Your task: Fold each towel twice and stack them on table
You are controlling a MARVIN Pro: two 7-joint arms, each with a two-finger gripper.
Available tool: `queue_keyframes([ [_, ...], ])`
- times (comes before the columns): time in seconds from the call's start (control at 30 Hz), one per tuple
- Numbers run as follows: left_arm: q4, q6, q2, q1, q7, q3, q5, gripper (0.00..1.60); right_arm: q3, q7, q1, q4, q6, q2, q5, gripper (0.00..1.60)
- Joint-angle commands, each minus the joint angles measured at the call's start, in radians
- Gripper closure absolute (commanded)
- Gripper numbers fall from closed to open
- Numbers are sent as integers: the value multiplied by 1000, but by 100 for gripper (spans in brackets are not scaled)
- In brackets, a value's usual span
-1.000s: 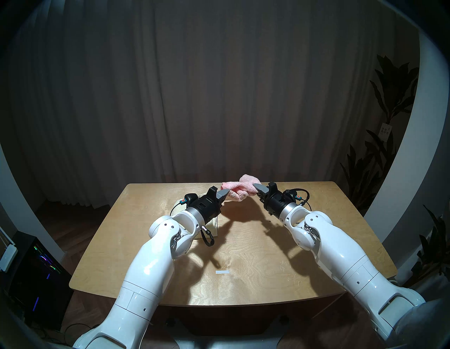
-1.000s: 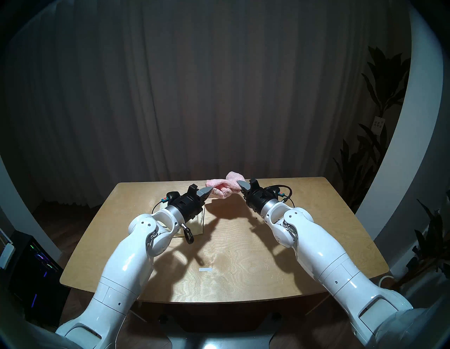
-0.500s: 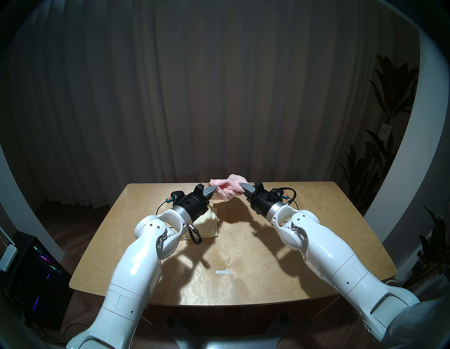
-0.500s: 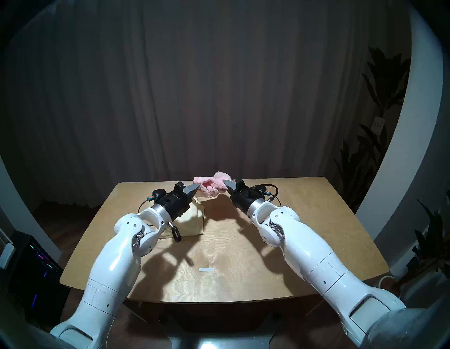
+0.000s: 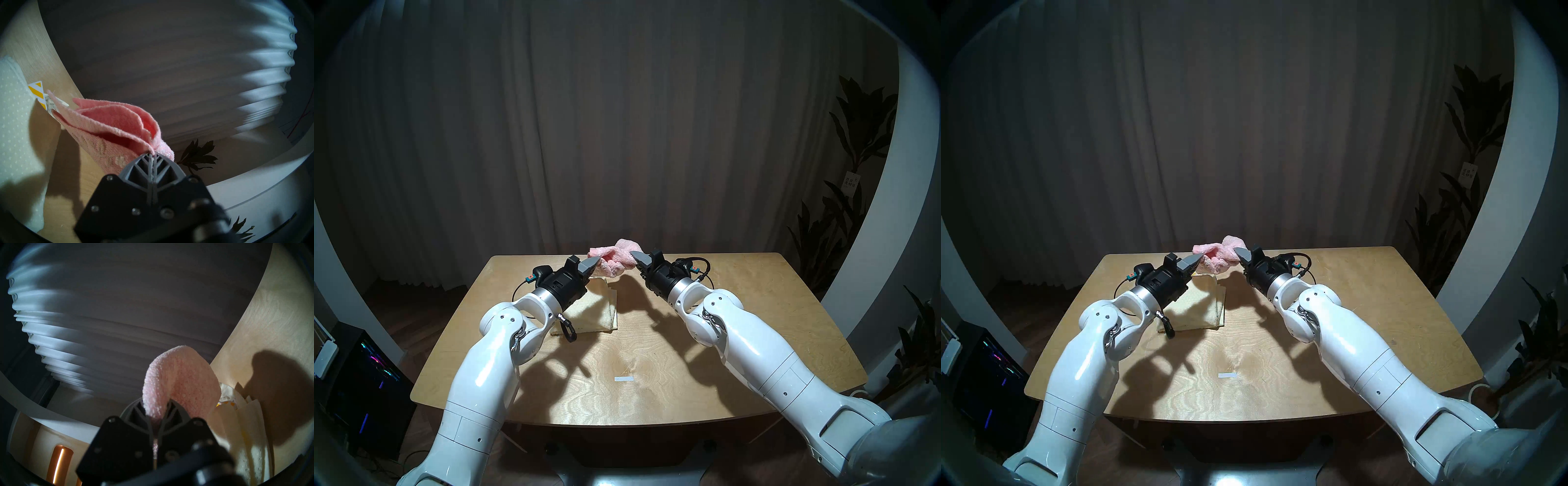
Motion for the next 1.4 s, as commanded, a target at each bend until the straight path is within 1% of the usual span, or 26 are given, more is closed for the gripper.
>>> queue_keyframes([
  [0.0,-43,-8,25,27,-42,-38,3,160,-16,9,21,-22,-15,-48,-7,160],
  [0.2,-49,-4,47,32,-74,-59,14,160,-26,22,17,-21,-23,-59,-7,160],
  [0.4,-33,5,68,31,-98,-78,21,160,-44,23,23,-14,-34,-79,-13,160],
  [0.47,-17,13,81,31,-118,-88,26,160,-57,20,29,-5,-40,-92,-18,160],
  [0.6,-3,22,89,33,-129,-96,27,160,-64,19,28,1,-46,-100,-18,160],
  [0.67,18,35,95,38,-143,-99,28,160,-71,21,22,11,-57,-107,-19,160],
  [0.87,47,49,95,48,-157,-96,34,160,-79,29,1,25,-72,-108,-16,160],
  [0.93,55,45,98,51,-151,-88,54,160,-82,38,-10,37,-74,-111,-10,160],
  [1.0,64,43,92,54,-152,-90,51,160,-88,38,-22,55,-74,-119,-1,160],
  [1.13,46,26,88,68,-156,-107,61,160,-121,65,-33,103,-71,-142,-5,160],
  [1.27,34,24,94,75,-162,-113,67,160,-131,66,-30,110,-72,-145,-5,160],
  [1.37,31,27,90,86,-163,-123,56,160,-138,56,-23,113,-67,-139,-4,160],
])
